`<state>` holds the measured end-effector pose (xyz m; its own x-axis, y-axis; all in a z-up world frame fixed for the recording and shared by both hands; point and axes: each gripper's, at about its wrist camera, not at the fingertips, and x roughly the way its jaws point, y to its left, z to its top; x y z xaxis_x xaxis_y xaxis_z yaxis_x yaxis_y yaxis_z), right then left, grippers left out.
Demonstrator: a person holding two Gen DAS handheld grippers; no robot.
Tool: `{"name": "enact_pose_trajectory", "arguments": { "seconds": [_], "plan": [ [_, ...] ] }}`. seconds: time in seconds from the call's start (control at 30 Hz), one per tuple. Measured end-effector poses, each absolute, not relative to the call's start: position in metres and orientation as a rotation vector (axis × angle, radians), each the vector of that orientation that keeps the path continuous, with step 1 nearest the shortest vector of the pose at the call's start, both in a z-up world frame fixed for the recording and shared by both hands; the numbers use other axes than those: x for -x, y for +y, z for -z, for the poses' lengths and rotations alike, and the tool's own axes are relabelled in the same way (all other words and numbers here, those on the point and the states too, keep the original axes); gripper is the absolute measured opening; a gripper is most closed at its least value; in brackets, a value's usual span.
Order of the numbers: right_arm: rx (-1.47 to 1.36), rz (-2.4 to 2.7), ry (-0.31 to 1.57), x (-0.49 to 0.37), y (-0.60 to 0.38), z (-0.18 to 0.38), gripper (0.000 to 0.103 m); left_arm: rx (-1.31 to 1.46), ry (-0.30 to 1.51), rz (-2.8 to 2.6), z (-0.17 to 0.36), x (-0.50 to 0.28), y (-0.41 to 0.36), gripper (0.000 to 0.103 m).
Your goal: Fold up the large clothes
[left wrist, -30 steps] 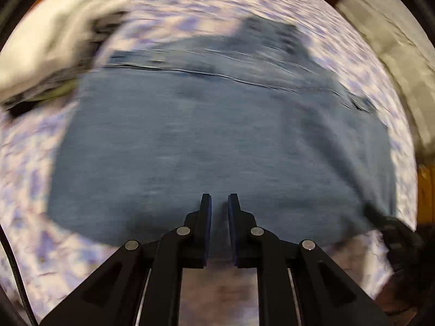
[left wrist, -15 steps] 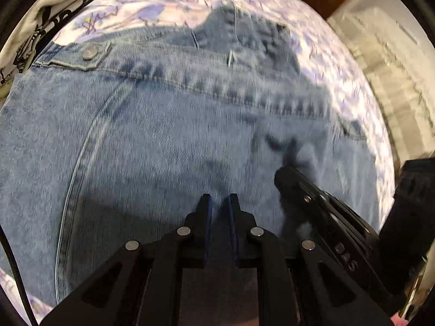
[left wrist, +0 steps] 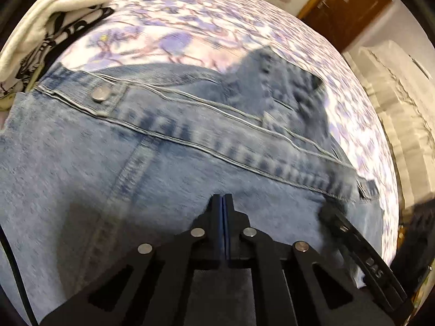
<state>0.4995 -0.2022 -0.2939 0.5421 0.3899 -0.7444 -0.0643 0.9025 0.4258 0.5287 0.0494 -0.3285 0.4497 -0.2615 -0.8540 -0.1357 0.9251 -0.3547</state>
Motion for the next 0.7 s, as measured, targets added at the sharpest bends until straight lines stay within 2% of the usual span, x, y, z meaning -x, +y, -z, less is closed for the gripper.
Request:
{"name": "enact_pose_trajectory", "arguments": {
  "seconds": [0.33,0.5,0.7],
  "plan": [
    [-0.305,-0.163,0.962,-0.499,-0.25,0.283,0.0,0.458,1.051,-0.059,0.325,-0.539,0.103,0.001],
    [-0.259,-0.04,0.968,-0.5,-0.276,0.282,0.0,0.29,1.029,-0.184,0.312,-0.537,0.105,0.001],
    [-0.25,0.092,0.96,-0.493,-0.326,0.279,0.0,0.33,1.036,-0.199,0.319,-0.543,0.136,0.001]
  ]
}}
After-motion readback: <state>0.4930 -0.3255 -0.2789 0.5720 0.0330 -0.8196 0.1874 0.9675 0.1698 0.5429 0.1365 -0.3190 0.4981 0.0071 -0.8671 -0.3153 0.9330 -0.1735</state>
